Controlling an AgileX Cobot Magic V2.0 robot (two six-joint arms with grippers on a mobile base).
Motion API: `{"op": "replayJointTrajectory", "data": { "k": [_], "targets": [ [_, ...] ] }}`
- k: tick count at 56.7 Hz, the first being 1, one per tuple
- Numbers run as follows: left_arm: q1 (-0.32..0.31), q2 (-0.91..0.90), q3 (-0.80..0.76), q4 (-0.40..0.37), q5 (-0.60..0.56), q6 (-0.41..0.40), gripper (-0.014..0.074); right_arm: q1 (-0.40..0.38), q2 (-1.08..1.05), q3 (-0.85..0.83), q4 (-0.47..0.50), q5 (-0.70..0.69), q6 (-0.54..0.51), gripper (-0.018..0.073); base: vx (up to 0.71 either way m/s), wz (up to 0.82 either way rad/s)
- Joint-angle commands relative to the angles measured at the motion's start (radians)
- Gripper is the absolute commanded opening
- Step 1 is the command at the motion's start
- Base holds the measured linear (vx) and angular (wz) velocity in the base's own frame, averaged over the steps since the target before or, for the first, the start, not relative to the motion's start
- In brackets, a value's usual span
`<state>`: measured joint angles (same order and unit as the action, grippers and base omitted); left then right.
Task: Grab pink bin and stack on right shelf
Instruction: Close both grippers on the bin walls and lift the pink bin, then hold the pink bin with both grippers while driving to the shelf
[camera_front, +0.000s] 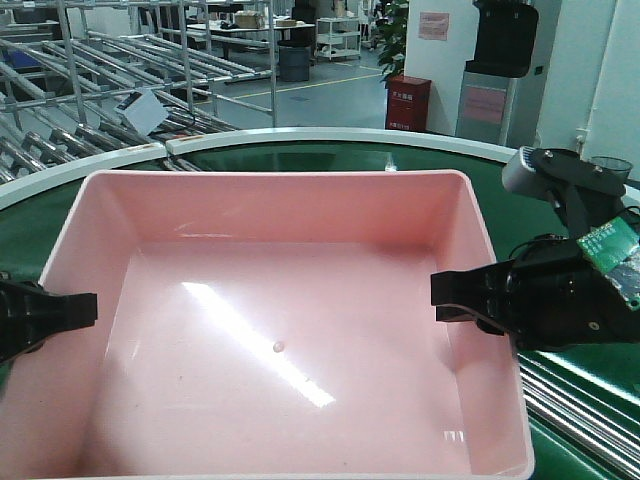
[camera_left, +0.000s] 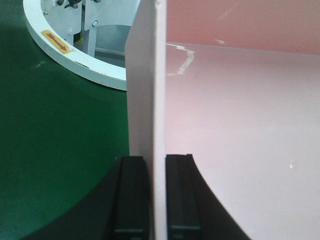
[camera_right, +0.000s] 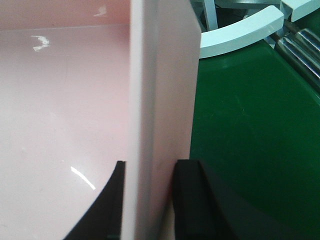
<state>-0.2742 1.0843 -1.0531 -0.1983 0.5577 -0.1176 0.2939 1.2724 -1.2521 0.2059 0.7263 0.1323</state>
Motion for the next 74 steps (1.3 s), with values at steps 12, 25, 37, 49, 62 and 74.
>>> {"op": "replayJointTrajectory", "data": {
  "k": [12, 25, 37, 49, 62, 74],
  "targets": [
    [0.022, -0.031, -0.032, 0.062, -0.088, -0.017, -0.0002, -0.034, -0.040, -0.031, -0.094, -0.094, 0.008, -0.0008, 0.00, 0.00],
    [0.022, -0.031, -0.032, 0.062, -0.088, -0.017, -0.0002, -0.034, -0.040, -0.031, -0.094, -0.093, 0.008, -0.0008, 0.00, 0.00],
    [0.022, -0.031, -0.032, 0.062, -0.088, -0.017, -0.0002, -0.034, -0.040, -0.031, -0.094, -0.093, 0.008, -0.0008, -0.01, 0.01],
    [0.022, -0.026, -0.032, 0.062, -0.088, -0.017, -0.0002, -0.034, -0.038, -0.031, -0.094, -0.094, 0.008, -0.0008, -0.08, 0.00],
    [0.022, -0.016, -0.032, 0.062, -0.088, -0.017, -0.0002, -0.034, -0.027, -0.031, -0.094, -0.094, 0.008, -0.0008, -0.20, -0.02],
    [0.022, -0.016, -0.032, 0.062, -0.088, -0.017, -0.0002, -0.034, -0.017, -0.031, -0.094, -0.095, 0.008, -0.0008, -0.28, -0.16]
  ]
}}
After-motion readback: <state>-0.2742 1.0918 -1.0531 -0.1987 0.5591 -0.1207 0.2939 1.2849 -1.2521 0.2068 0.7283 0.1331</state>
